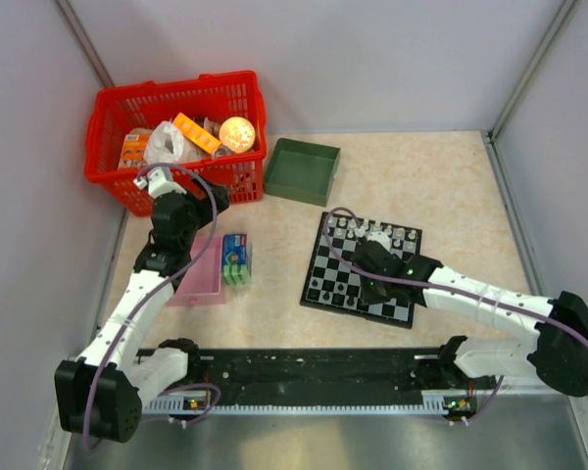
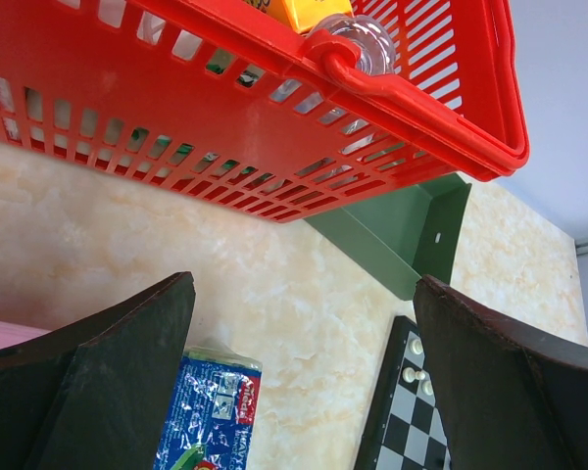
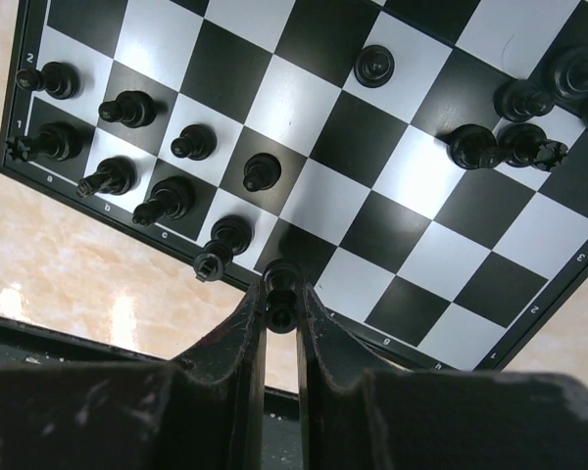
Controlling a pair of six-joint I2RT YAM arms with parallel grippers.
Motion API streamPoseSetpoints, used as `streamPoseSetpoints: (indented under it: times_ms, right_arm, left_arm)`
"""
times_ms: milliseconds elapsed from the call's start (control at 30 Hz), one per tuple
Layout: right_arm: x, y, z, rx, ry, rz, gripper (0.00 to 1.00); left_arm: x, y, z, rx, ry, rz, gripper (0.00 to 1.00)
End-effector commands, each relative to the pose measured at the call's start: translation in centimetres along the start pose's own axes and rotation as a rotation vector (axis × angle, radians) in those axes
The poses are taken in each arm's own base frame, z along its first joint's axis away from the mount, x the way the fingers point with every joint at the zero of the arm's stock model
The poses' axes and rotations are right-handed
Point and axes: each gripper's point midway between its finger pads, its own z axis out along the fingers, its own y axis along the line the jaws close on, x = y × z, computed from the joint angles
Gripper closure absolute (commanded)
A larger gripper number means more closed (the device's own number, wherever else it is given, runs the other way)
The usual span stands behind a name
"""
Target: Set up the chess pieces on the board
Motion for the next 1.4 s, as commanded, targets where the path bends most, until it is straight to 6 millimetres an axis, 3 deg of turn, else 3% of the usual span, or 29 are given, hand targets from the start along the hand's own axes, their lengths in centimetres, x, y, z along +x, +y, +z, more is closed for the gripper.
streamPoseSetpoints:
  times_ms: [0,867,1100,1233,1367]
  right_arm:
    - [-0.1,0.1,0.6,0.020,-0.028,0.003,0.93]
    - [1.0,-0.1,1.7,0.044,0.003,-0.014,0.91]
    - [0.6,0.5,1.4,0.018,-0.002,-0.010,0.74]
    - [0.0,1.0,0.6,-0.012,-0.022,-0.009,0.57]
    - [-1.3,1.6,-0.7,-0.042,-0.060,-0.002,0.54]
  left_arm:
    - [-1.7,-1.0,-0.2,0.039,-0.062,-0.013,0.01]
    - [-1.3,-0.8,0.0,0.039,-0.057,-0.017,0.01]
    - [-1.2,-0.7,0.1,0.037,-0.050,-0.016,0.01]
    - [-1.1,-0.7,0.1,0.036,-0.049,-0.014,0.01]
    - [-1.0,-0.6,0.1,0.036,-0.046,-0.014,0.01]
